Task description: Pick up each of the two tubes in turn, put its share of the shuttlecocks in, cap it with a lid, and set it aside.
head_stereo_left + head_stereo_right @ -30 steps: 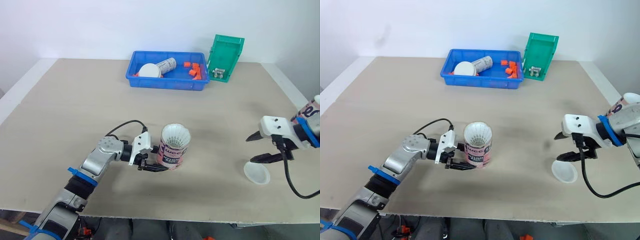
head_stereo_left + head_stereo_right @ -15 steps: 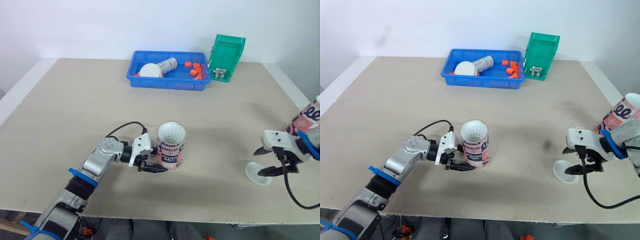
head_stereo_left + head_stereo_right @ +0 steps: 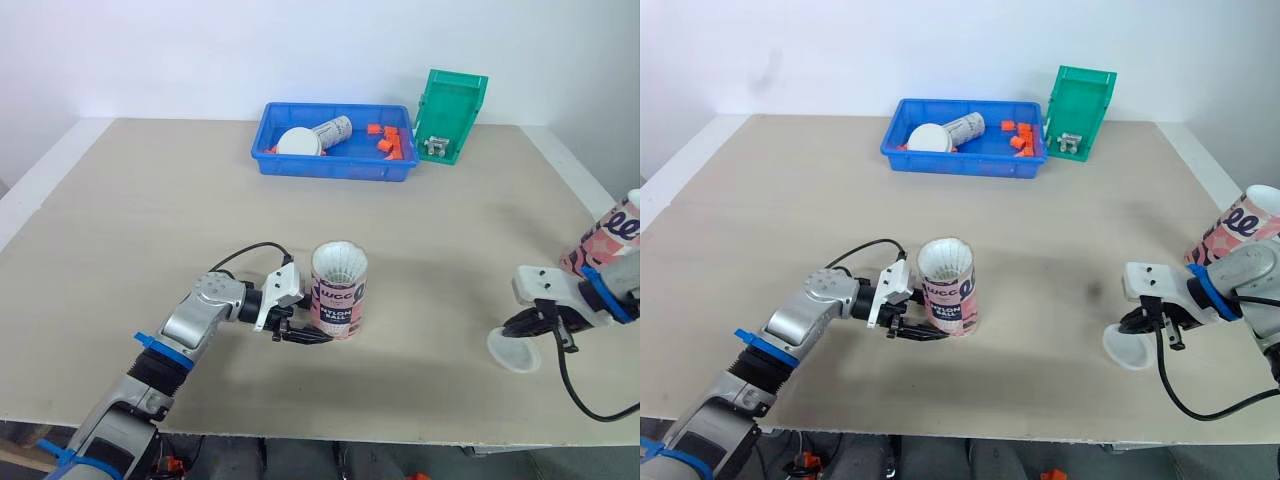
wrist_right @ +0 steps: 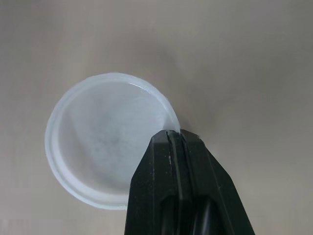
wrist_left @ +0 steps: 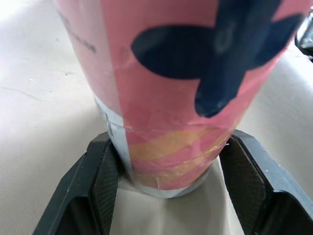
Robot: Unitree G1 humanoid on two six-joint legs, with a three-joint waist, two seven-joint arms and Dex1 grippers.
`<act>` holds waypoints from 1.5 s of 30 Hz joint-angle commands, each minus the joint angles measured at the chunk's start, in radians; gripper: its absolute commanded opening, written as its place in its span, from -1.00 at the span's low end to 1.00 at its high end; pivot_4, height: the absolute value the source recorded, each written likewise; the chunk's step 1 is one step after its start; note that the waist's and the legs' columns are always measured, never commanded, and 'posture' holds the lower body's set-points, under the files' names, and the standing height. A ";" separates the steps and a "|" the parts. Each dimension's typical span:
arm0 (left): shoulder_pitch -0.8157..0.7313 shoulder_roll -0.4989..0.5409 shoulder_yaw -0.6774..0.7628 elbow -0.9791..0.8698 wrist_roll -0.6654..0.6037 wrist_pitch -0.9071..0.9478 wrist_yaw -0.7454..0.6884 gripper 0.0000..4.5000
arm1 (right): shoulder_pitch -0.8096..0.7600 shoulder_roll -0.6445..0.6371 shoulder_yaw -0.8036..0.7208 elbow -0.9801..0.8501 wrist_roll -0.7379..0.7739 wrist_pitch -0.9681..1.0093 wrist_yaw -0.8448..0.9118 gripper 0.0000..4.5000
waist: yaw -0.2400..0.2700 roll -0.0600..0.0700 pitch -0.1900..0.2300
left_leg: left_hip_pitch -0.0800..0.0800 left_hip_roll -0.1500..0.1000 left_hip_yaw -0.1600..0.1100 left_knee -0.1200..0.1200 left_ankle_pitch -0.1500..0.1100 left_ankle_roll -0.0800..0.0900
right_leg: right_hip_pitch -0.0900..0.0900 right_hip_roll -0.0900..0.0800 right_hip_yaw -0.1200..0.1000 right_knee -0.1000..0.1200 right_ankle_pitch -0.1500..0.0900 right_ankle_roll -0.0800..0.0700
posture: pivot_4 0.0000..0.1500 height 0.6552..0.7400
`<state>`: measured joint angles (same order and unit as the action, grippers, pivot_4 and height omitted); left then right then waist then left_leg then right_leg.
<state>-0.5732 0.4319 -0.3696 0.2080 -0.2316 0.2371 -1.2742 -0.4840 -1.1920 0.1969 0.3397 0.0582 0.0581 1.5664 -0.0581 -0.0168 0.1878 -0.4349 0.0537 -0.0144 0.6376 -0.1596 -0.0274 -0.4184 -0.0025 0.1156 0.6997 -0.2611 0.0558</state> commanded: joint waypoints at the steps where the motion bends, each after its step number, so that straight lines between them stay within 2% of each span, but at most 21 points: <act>1: -0.013 0.029 -0.014 0.031 0.040 -0.002 -0.025 0.28 | -0.039 -0.003 -0.065 -0.087 0.043 0.015 -0.002 -0.98 | -0.002 0.000 0.000 | 0.000 0.000 0.000 0.000 0.000 0.000 | 0.000 0.000 0.000 0.000 0.000 0.000 | 1.00 0.15; 3: -0.029 0.029 -0.012 0.049 0.046 -0.009 -0.029 0.28 | -0.087 0.009 -0.091 -0.162 0.090 0.052 -0.001 -0.98 | -0.006 0.000 0.000 | 0.000 0.000 0.000 0.000 0.000 0.000 | 0.000 0.000 0.000 0.000 0.000 0.000 | 1.00 0.15; 7: -0.055 0.025 -0.016 0.075 0.053 -0.018 -0.048 0.28 | -0.293 0.086 -0.117 -0.374 0.248 0.187 0.011 -0.98 | -0.021 0.003 0.001 | 0.000 0.000 0.000 0.000 0.000 0.000 | 0.000 0.000 0.000 0.000 0.002 0.000 | 1.00 0.15; 11: -0.071 0.020 -0.020 0.097 0.060 -0.029 -0.064 0.28 | -0.429 0.163 -0.070 -0.459 0.291 0.241 0.023 -0.98 | -0.020 -0.001 0.001 | -0.001 -0.001 -0.006 0.000 0.001 -0.001 | 0.001 0.000 -0.003 0.000 0.001 0.000 | 1.00 0.15; 16: -0.098 0.013 -0.023 0.133 0.073 -0.053 -0.078 0.28 | -0.607 0.303 0.041 -0.462 0.261 0.185 0.045 -0.98 | -0.020 -0.001 0.001 | -0.003 -0.002 -0.004 0.000 0.001 -0.001 | -0.001 -0.002 -0.003 -0.001 0.001 0.000 | 1.00 0.15; 24: -0.124 0.012 -0.038 0.152 0.100 -0.092 -0.092 0.28 | -0.792 0.408 0.178 -0.337 0.253 0.033 0.048 -0.98 | -0.019 -0.001 0.001 | -0.004 -0.001 -0.004 -0.001 0.001 -0.001 | -0.002 -0.002 -0.004 -0.001 0.001 0.000 | 1.00 0.15; 33: -0.126 0.018 -0.043 0.143 0.121 -0.109 -0.106 0.28 | -0.891 0.453 0.293 -0.235 0.249 -0.101 0.048 -0.98 | -0.019 -0.001 0.001 | -0.004 -0.001 -0.005 -0.002 0.002 -0.001 | -0.002 -0.001 -0.004 -0.001 0.001 0.000 | 1.00 0.15; 45: -0.125 0.014 -0.041 0.130 0.125 -0.106 -0.106 0.28 | -0.890 0.415 0.388 -0.228 0.212 -0.194 0.048 -0.98 | -0.018 -0.001 0.001 | -0.004 -0.001 -0.005 -0.002 0.001 -0.001 | -0.003 -0.001 -0.004 -0.001 0.000 -0.001 | 1.00 0.15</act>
<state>-0.6970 0.4379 -0.4008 0.3323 -0.1384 0.1277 -1.3837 -1.3503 -0.7605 0.5912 0.1221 0.2792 -0.1067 1.5760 -0.0762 -0.0176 0.1890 -0.4393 0.0525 -0.0193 0.6357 -0.1581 -0.0280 -0.4210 -0.0037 0.1113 0.6988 -0.2608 0.0548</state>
